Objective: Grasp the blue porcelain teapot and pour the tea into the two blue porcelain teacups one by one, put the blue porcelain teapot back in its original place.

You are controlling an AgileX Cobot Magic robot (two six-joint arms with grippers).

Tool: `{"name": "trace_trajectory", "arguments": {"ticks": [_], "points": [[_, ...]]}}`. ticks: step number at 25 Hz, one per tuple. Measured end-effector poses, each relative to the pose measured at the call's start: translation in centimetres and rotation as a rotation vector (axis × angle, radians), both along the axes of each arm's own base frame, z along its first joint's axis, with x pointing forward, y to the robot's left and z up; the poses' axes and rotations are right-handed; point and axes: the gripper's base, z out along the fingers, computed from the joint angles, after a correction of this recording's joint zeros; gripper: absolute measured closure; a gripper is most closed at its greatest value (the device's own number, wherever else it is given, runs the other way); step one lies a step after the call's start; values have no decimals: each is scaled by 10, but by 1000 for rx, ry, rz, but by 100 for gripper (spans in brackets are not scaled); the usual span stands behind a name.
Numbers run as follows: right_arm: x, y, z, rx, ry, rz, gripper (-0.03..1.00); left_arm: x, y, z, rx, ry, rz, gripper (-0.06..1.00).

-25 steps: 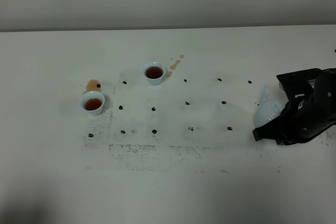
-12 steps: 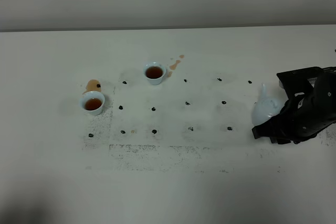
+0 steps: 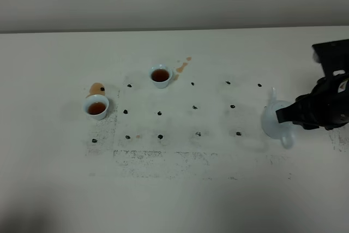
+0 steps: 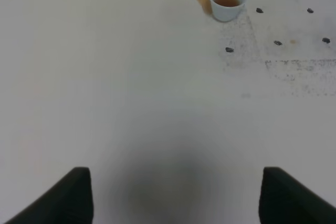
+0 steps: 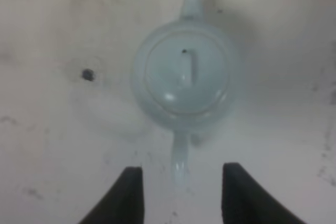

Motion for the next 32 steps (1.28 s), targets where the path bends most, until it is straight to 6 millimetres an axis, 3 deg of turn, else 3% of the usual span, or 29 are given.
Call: {"name": "trace_trajectory", "arguments": {"ticks": [5, 10, 14, 18, 23, 27, 32], "points": [[-41, -20, 53, -30, -90, -54, 59, 0, 0, 0, 0, 0, 0, 28], [-89, -47, 83, -91, -93, -164, 59, 0, 0, 0, 0, 0, 0, 28], [-129, -56, 99, -95, -117, -235, 59, 0, 0, 0, 0, 0, 0, 28], [-169, -58, 99, -94, -143, -276, 59, 0, 0, 0, 0, 0, 0, 28], [-209, -53, 82, -86, -201, -275, 59, 0, 0, 0, 0, 0, 0, 28], [-234, -50, 68, -80, -264, -260, 59, 0, 0, 0, 0, 0, 0, 28], [-258, -43, 69, -58, -394, -218, 59, 0, 0, 0, 0, 0, 0, 28]]}}
